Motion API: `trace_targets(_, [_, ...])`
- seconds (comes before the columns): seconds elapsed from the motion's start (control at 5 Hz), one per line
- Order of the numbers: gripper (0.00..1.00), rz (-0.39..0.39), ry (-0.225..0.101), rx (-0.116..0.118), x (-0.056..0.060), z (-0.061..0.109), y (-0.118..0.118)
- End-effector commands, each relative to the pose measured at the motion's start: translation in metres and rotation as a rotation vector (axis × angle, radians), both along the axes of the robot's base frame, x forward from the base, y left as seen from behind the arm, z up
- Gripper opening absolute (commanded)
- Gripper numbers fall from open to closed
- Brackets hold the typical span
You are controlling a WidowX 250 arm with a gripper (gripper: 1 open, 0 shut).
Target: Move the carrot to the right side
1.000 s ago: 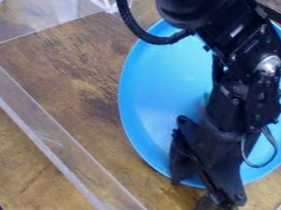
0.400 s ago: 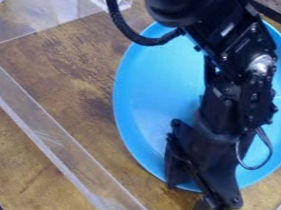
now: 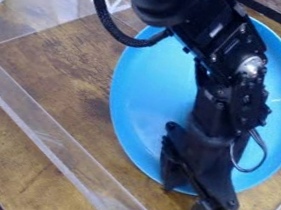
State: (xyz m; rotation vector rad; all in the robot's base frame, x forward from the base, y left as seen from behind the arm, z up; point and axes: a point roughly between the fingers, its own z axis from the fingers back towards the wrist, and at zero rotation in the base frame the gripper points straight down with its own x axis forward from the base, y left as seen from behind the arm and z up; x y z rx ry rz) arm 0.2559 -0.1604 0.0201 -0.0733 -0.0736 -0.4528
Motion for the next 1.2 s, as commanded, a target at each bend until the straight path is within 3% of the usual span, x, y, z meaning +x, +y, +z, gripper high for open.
trace_targets(0.0, [1.00, 0.042, 0.006, -0.024, -0.012, -0.002, -0.027])
trace_targets(0.4, [1.00, 0.022, 0.006, -0.041, -0.013, -0.004, -0.049])
trace_targets(0.6, [0.00, -0.017, 0.009, -0.058, -0.015, -0.005, -0.027])
trace_targets(0.8, [0.00, -0.049, 0.017, -0.079, -0.007, -0.004, -0.013])
trace_targets(1.0, [0.00, -0.041, 0.035, -0.075, -0.002, -0.001, 0.000])
